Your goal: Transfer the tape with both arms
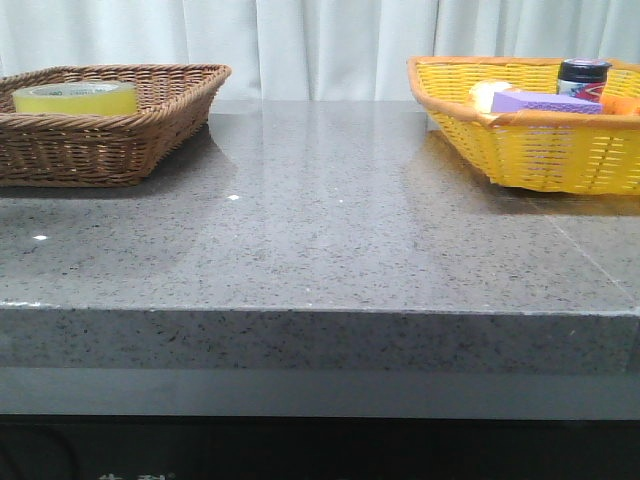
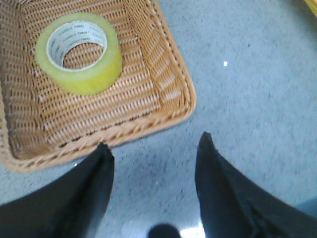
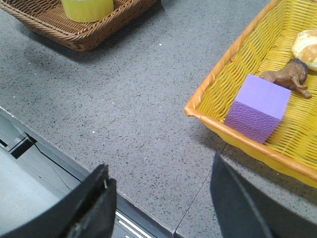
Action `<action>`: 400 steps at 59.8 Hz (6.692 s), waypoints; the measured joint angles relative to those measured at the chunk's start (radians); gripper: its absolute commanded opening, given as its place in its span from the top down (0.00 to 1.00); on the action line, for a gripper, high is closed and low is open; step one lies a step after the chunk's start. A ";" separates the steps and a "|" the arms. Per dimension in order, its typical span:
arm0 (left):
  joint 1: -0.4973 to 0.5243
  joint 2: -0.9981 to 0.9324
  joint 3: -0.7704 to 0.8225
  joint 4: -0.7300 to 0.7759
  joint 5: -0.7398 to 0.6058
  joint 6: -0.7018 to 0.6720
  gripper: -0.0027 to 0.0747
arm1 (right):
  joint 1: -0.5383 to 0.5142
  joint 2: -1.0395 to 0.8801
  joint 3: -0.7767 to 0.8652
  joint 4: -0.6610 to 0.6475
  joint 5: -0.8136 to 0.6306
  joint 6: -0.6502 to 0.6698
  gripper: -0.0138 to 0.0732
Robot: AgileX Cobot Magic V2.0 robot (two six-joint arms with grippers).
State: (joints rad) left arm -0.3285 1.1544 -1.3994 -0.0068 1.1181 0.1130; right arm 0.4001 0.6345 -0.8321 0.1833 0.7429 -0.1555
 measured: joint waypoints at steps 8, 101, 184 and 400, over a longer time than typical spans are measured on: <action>0.000 -0.146 0.155 0.000 -0.017 0.042 0.49 | 0.000 0.000 0.000 0.000 0.016 0.000 0.33; -0.001 -0.648 0.618 -0.149 -0.279 0.047 0.99 | 0.000 0.000 0.000 0.000 0.077 0.000 0.92; 0.258 -1.159 1.403 -0.061 -1.058 -0.102 0.99 | 0.000 0.000 0.000 0.001 0.080 0.000 0.92; 0.258 -1.159 1.403 -0.036 -1.111 -0.104 0.99 | -0.417 -0.645 0.859 -0.108 -0.709 0.208 0.92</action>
State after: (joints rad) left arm -0.0709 -0.0041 0.0032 -0.0432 0.0075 0.0087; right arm -0.0172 -0.0104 0.0267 0.0757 0.0335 0.0527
